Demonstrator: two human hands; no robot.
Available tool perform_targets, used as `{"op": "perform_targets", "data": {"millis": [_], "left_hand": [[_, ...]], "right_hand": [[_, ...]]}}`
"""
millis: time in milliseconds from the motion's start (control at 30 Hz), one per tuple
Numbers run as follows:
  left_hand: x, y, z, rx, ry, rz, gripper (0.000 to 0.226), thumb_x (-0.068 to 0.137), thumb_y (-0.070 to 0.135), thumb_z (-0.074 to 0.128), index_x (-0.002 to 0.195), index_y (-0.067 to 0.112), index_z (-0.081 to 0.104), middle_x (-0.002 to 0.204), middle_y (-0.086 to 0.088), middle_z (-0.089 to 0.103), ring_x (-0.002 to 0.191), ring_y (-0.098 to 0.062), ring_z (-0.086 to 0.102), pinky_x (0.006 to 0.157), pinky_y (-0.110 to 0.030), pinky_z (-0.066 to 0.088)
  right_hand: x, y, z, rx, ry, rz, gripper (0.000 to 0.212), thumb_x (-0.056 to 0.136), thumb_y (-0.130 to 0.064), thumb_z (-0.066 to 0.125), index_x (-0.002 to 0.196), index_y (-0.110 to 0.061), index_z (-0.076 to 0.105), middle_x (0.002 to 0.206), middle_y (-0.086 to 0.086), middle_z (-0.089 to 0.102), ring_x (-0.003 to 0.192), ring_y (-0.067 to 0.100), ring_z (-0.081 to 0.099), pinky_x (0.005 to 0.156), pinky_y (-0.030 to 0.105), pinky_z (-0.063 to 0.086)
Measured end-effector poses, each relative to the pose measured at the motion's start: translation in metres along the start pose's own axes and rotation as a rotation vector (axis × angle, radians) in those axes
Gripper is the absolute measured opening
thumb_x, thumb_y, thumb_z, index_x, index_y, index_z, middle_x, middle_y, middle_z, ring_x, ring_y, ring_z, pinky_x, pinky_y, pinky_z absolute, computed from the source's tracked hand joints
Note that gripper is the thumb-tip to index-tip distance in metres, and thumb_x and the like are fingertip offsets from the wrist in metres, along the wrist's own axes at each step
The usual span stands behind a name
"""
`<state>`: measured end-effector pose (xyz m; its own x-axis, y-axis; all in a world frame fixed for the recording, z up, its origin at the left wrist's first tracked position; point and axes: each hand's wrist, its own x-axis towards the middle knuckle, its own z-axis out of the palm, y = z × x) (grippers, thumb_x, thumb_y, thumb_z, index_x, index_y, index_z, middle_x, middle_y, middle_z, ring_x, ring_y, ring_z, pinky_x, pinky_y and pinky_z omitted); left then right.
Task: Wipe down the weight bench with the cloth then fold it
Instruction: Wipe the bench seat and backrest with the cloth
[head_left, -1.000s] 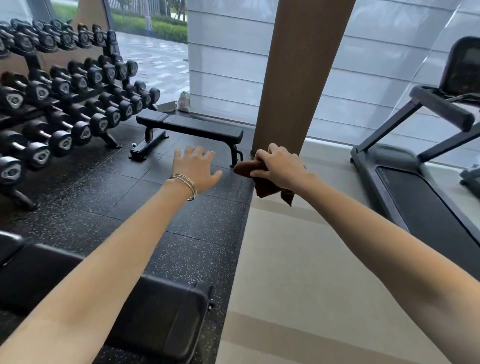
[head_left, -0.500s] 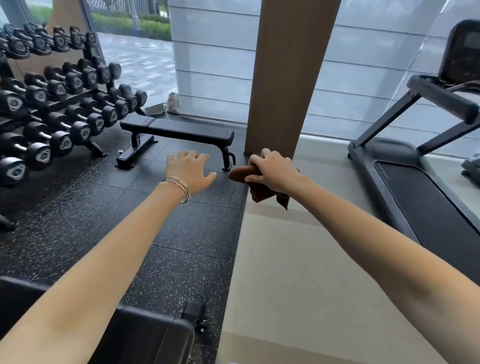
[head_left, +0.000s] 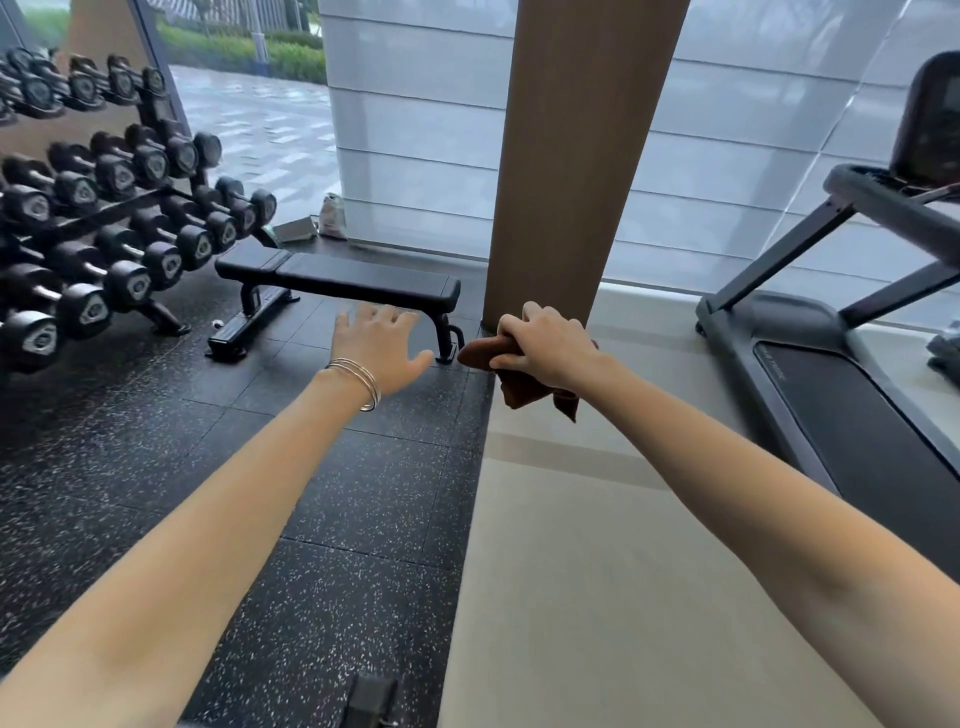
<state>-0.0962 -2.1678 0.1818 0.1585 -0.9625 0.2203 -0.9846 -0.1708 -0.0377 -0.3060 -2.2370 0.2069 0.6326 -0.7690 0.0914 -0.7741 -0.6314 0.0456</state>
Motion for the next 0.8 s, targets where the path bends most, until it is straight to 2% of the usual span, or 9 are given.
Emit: {"op": "perform_targets", "data": {"millis": [300,600,800], "left_hand": [[0.087,-0.001,0.045,-0.006,-0.048,-0.055,0.06,0.088,0.056,0.043,0.139,0.026,0.039,0.139,-0.004,0.046,0.13,-0.029,0.036,0.111,-0.049,0.023],[0.225,0.017,0.063,0.034,-0.037,-0.14,0.06,0.087,0.056,0.044,0.138,0.026,0.041,0.137,-0.004,0.047,0.128,-0.027,0.037,0.105,-0.045,0.027],[0.294,0.03,0.091,0.039,-0.089,-0.19,0.059,0.087,0.056,0.044,0.138,0.025,0.04,0.137,-0.004,0.047,0.13,-0.028,0.036,0.112,-0.049,0.022]], "right_hand": [[0.095,0.058,0.027,0.012,-0.012,-0.052,0.044,0.089,-0.053,0.053,0.118,-0.02,0.049,0.11,0.011,0.048,0.102,0.029,0.049,0.08,0.045,0.044],[0.224,0.154,0.034,0.045,-0.013,-0.098,0.044,0.088,-0.053,0.054,0.116,-0.019,0.051,0.109,0.01,0.047,0.102,0.028,0.048,0.081,0.045,0.043],[0.299,0.202,0.051,0.055,-0.072,-0.113,0.045,0.089,-0.054,0.053,0.116,-0.019,0.05,0.11,0.011,0.047,0.103,0.029,0.048,0.084,0.049,0.047]]}}
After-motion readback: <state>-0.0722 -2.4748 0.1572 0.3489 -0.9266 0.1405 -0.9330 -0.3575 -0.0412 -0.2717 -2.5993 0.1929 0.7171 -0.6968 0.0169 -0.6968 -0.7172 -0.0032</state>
